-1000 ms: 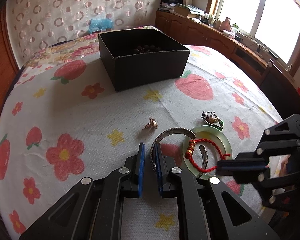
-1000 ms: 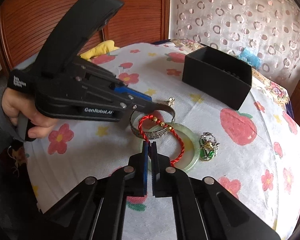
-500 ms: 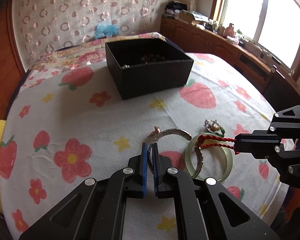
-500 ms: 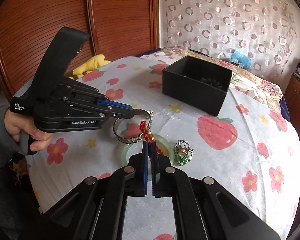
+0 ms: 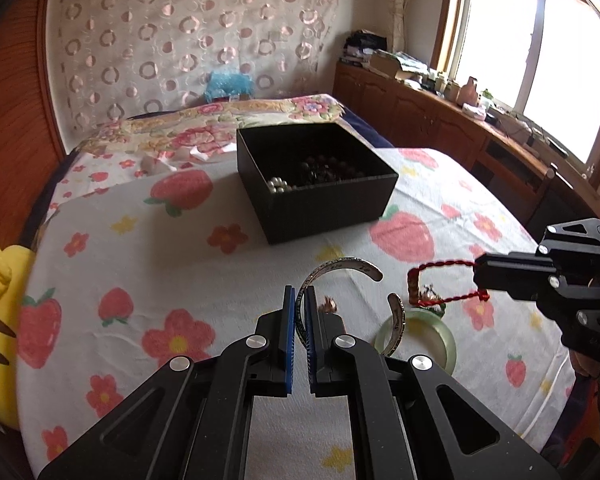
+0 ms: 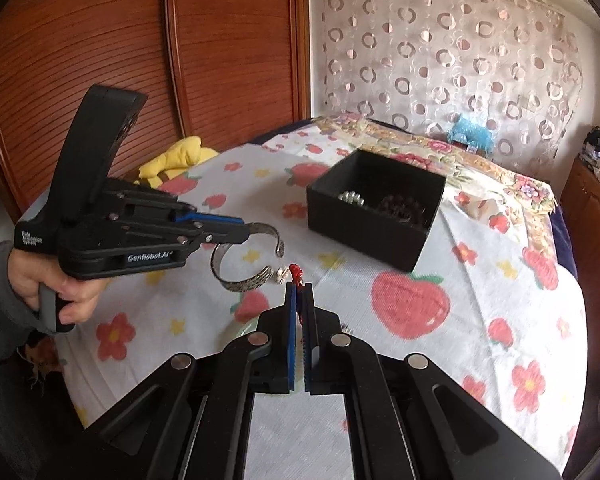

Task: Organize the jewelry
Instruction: 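Carry the silver bangle and red string bracelet over the black box, then open both tools to drop the bangle and bracelet into the box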

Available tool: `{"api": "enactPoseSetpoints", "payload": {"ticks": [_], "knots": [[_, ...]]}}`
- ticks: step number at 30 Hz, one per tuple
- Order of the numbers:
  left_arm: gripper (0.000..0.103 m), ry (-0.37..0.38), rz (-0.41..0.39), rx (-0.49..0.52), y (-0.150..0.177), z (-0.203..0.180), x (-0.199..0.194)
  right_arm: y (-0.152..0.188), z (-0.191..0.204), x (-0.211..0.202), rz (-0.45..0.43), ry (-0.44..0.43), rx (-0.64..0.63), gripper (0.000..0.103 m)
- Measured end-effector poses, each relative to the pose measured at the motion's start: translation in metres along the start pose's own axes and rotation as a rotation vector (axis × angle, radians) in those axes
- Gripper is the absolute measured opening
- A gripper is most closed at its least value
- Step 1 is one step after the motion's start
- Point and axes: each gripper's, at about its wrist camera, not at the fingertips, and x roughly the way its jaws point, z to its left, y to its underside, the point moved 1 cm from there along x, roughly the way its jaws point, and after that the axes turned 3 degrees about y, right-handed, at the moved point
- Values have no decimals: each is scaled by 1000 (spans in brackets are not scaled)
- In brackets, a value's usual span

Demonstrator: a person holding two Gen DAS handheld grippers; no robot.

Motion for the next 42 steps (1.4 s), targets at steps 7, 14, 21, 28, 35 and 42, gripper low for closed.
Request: {"api": "enactPoseSetpoints", "payload": {"ticks": [7,14,21,28,35,42], "knots": [[4,-6,-41,-4,-14,1,-6,-27,-19,0,-35,40,-1,3],[4,-14,-57,-3,-24,1,-6,-57,-47,18,-42,90,25,3],[4,-26,-60,-8,-31,7,-2,-85,-70,46,-28,118,50,3],[4,-25,-57,-13,-37,12,0,-99,-79,73,-3,125,60,3],[4,-48,-65,1,-59,18,6,-100,-83,87,-2,126,55,10],[4,-78,-52,10,-76,16,28,-86,-99,79,-3,133,95,24]]}}
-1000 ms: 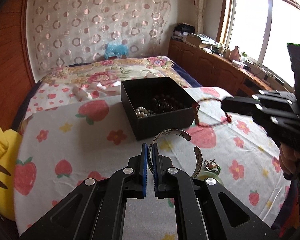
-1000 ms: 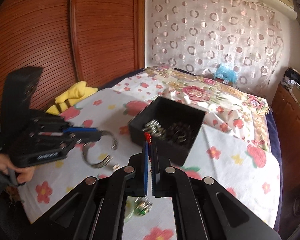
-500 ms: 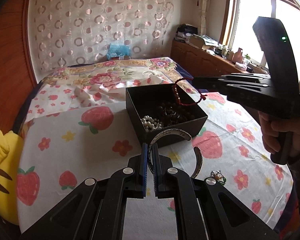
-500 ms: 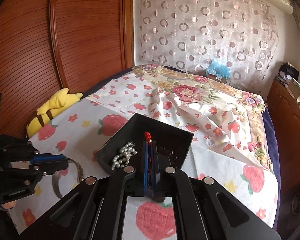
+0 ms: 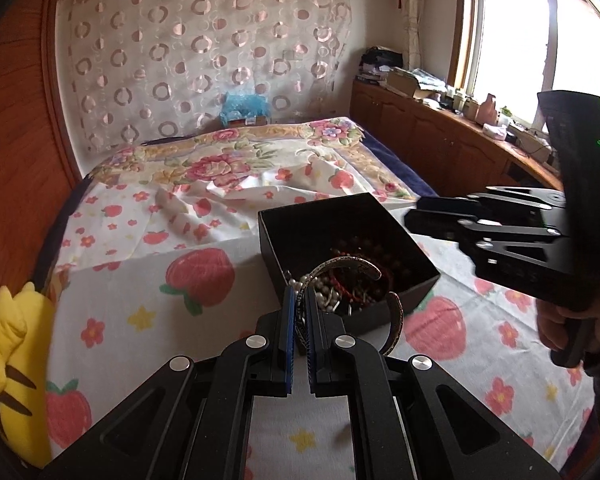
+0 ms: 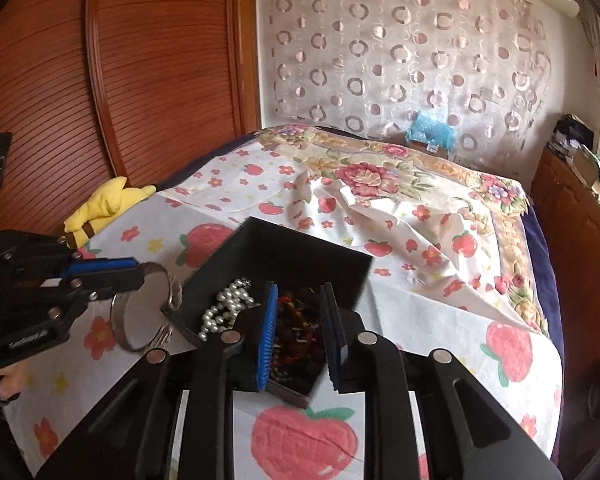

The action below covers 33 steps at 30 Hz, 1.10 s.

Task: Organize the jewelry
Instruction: 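Open both tools to drop the bangle and bracelet into the box, then move both tools back toward the jade bangle and beetle brooch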

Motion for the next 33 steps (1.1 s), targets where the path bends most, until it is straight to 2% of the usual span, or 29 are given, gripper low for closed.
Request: {"api": "enactPoseSetpoints", "payload": {"ticks": [11,21,28,33], "knots": [[4,-28,20,-6,-28,-3,36,32,-32,-20,6,35,40,24],[4,-41,94,-40,-41,7,79,56,-44,-33,10,43,43,24],[5,-57,110,-26,-46,3,93,64,-45,-41,-6,35,50,24],[5,-43,83,-34,-50,1,89,67,-40,-47,-12,29,43,24]]}}
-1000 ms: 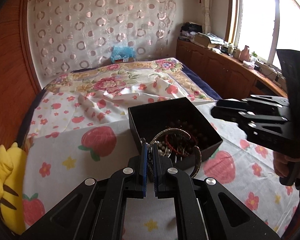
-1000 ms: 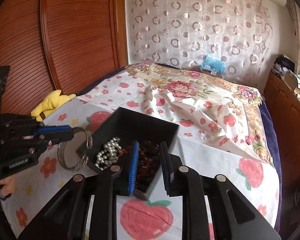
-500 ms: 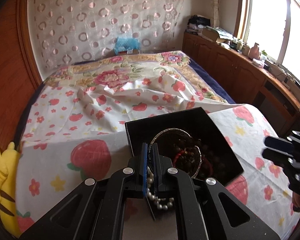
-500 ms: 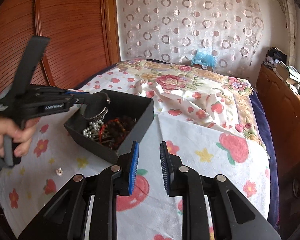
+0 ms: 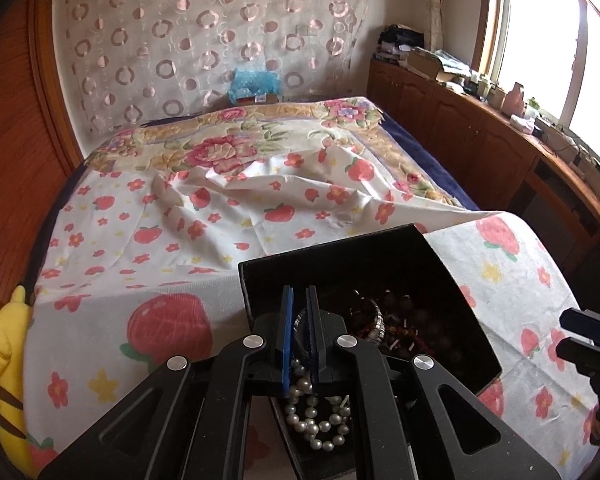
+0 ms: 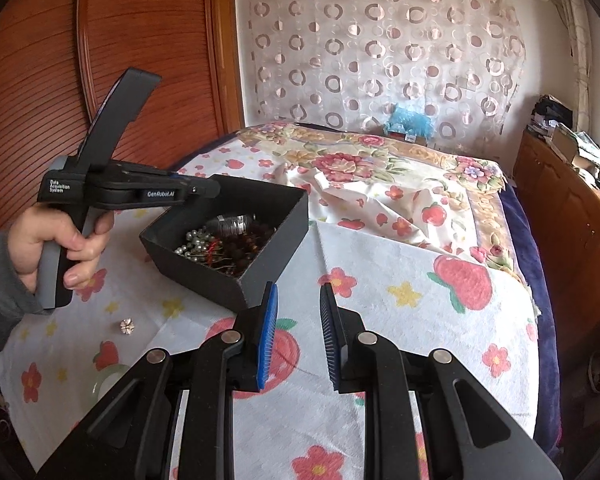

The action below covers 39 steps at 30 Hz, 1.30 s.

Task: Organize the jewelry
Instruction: 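Move both tools back toward the jade bangle and beetle brooch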

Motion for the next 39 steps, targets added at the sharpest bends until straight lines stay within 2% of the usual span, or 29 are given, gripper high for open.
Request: {"api": "enactPoseSetpoints", "payload": {"ticks": [4,6,8,10,15,20,26,29,36,39], "knots": [[8,-5,-21,15,4,-3,-13,2,6,-3,-3,-2,-3,24],[28,-10,-39,28,11,-4,-22,7,9,-6,-5,-13,8,24],[36,-10,-55,45,19,-6,-33,13,12,-8,-3,-17,17,24],[52,-11,-63,67,27,-8,-40,20,16,-10,2,-21,30,24],[81,-19,-89,88,46,-10,-59,35,28,-24,-11,-37,51,24],[88,20,-87,91,74,-15,-76,44,39,-34,-2,-39,37,24],[91,11,-81,109,110,-29,-91,62,49,-49,8,-17,48,24],[91,-3,-82,104,126,-33,-97,73,51,-59,2,-22,83,44],[91,42,-48,70,148,-38,-105,95,54,-73,8,12,97,52],[91,83,-19,65,157,-45,-106,103,55,-72,22,17,98,53]]}}
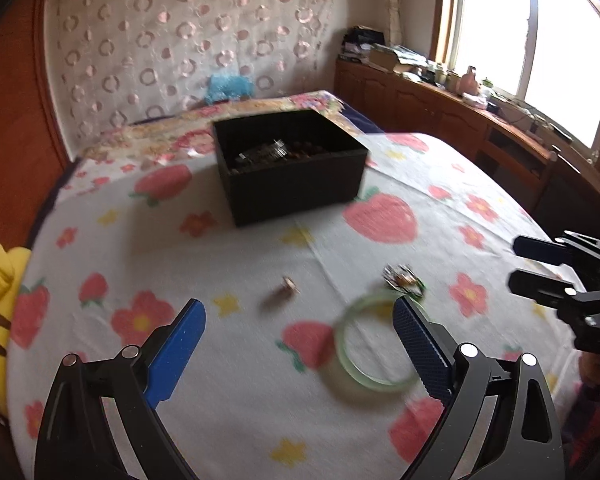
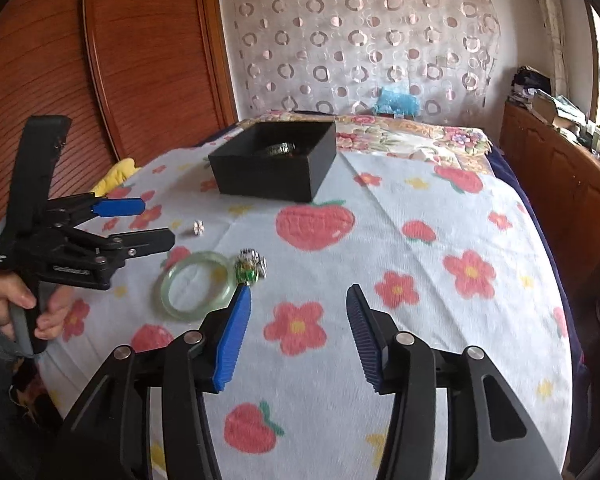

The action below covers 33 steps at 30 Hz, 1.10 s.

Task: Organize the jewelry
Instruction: 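Move both tools back toward the jade bangle and beetle brooch, then grasp the jade bangle with the left tool while the right tool grasps the green beetle brooch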

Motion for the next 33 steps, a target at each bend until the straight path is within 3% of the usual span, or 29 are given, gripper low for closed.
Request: {"api": "enactPoseSetpoints", "payload": {"ticks": [15,18,21,33], "knots": [[91,59,153,87,20,-41,26,22,-3,8,31,6,-2,54],[95,58,156,102,20,-45,30,22,-5,7,27,2,5,54],[96,22,163,128,19,-49,35,23,-7,5,23,0,10,54],[96,1,157,139,12,-48,34,24,-8,3,23,-1,9,54]]}}
